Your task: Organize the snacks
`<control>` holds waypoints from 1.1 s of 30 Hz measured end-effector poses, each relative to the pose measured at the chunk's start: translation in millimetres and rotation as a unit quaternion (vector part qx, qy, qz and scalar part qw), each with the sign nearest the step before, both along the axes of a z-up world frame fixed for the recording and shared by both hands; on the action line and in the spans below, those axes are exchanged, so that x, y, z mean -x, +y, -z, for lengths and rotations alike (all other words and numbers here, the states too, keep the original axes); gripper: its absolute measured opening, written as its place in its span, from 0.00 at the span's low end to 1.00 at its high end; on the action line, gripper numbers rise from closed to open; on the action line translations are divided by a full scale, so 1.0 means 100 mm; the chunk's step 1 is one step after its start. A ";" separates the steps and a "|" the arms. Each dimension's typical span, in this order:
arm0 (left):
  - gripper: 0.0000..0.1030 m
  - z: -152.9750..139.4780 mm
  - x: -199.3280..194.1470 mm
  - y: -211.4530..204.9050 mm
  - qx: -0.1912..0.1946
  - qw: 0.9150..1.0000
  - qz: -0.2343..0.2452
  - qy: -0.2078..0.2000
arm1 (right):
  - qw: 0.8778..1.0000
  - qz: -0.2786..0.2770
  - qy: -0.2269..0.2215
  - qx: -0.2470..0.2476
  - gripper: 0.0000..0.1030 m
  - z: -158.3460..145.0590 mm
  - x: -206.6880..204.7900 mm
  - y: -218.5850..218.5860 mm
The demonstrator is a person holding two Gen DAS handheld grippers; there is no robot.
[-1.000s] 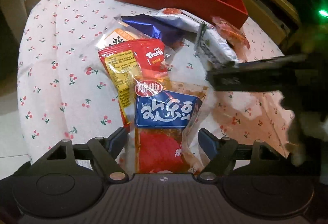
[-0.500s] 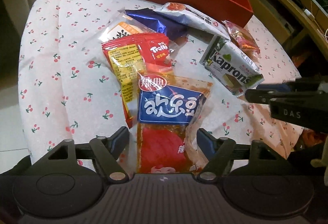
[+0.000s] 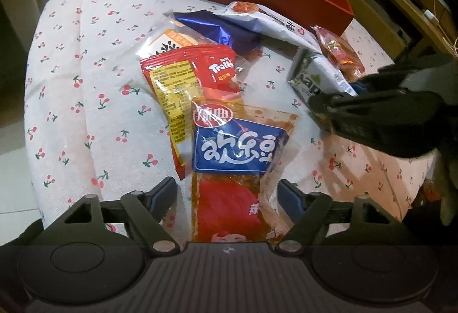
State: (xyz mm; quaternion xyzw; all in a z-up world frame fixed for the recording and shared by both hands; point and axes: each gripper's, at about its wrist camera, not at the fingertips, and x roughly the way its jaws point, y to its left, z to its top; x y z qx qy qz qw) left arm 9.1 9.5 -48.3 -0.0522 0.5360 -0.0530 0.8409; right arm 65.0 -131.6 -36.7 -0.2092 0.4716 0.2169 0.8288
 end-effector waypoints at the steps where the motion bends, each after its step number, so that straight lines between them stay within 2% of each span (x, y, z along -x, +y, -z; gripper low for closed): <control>1: 0.69 0.00 -0.01 -0.01 -0.008 1.000 -0.001 -0.002 | 1.000 0.001 0.005 -0.011 0.21 -0.03 0.03 -0.04; 2: 0.62 -0.01 -0.01 -0.01 -0.013 1.000 -0.001 -0.004 | 1.000 0.003 0.008 -0.020 0.20 -0.06 0.06 -0.09; 4: 0.53 -0.02 0.00 -0.02 -0.014 1.000 0.001 -0.005 | 0.999 0.010 0.004 -0.035 0.20 -0.13 0.13 -0.18; 10: 0.44 -0.11 0.09 -0.09 -0.005 1.000 0.007 -0.001 | 0.992 0.036 0.011 -0.117 0.20 -0.24 0.34 -0.45; 13: 0.43 -0.18 0.14 -0.13 -0.012 1.000 0.002 0.005 | 0.988 0.044 0.011 -0.146 0.20 -0.27 0.37 -0.56; 18: 0.42 -0.27 0.10 -0.22 -0.027 1.000 0.004 0.010 | 0.985 0.048 -0.007 -0.166 0.20 -0.40 0.39 -0.62; 22: 0.41 -0.37 -0.03 -0.26 -0.016 1.000 0.025 -0.004 | 0.981 0.066 -0.009 -0.183 0.20 -0.46 0.28 -0.68; 30: 0.41 -0.54 -0.44 -0.22 0.046 0.998 0.033 -0.026 | 0.974 0.089 -0.009 -0.206 0.20 -0.55 -0.06 -0.69; 33: 0.41 -0.59 -0.63 -0.22 0.049 0.997 0.033 -0.040 | 0.973 0.092 -0.013 -0.210 0.20 -0.58 -0.20 -0.67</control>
